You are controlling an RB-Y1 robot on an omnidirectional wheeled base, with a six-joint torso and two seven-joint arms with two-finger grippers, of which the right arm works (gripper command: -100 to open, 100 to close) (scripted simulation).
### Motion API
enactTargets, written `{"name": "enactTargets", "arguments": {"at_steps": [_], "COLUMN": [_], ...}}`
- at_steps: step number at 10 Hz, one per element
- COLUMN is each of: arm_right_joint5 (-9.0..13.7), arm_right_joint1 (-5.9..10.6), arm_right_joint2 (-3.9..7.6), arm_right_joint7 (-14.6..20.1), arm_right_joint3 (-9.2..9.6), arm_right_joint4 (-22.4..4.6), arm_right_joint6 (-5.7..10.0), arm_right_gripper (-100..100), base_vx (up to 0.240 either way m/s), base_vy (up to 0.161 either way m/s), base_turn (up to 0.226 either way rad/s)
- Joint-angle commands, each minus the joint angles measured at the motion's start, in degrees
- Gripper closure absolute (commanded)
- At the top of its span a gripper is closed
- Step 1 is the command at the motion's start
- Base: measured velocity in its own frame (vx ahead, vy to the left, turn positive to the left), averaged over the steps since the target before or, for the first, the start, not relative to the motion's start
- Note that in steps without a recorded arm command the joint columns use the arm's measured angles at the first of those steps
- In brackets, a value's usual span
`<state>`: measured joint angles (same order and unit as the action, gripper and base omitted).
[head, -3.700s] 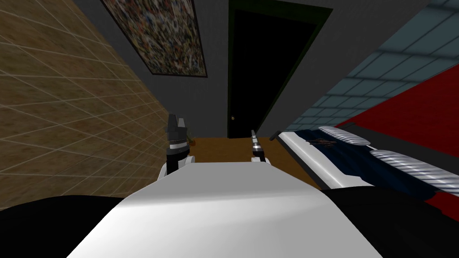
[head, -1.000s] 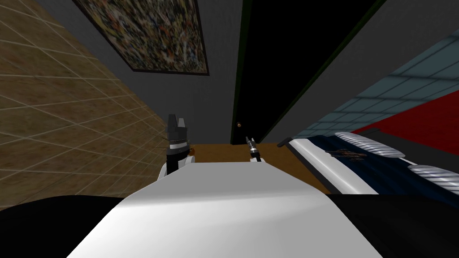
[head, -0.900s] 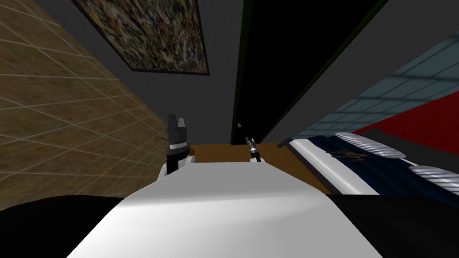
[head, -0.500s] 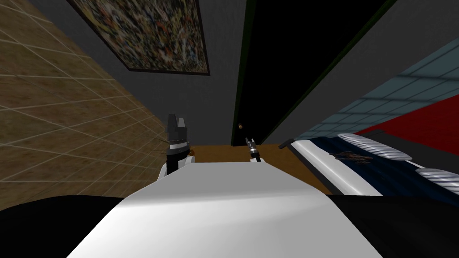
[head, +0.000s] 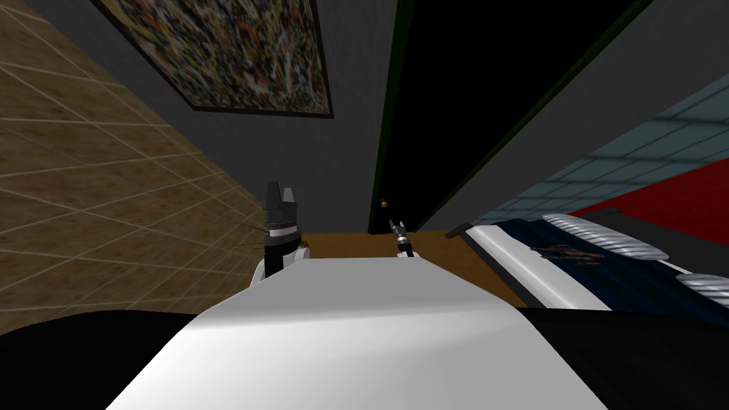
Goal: Pull the door open
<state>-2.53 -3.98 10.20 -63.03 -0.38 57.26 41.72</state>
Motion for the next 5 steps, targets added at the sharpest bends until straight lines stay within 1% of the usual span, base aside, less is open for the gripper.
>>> {"name": "enactTargets", "arguments": {"at_steps": [1, 3, 4, 5], "arm_right_joint5": [0.0, 0.1, 0.1, 0.1], "arm_right_joint1": [0.81, 1.54, 2.26, 2.63], "arm_right_joint2": [0.18, 0.33, 0.47, 0.54], "arm_right_joint7": [-1.6, -3.2, -4.9, -5.7], "arm_right_joint3": [-0.07, -0.13, -0.19, -0.22], "arm_right_joint4": [-2.0, -3.9, -5.7, -6.7], "arm_right_joint6": [0.71, 1.28, 1.86, 2.15], "arm_right_gripper": [-100, -100, -100, -100], "base_vx": [0.079, 0.092, 0.113, 0.130], "base_vy": [0.029, 0.037, 0.036, 0.032], "base_turn": [-0.002, -0.001, -0.001, -0.002]}}
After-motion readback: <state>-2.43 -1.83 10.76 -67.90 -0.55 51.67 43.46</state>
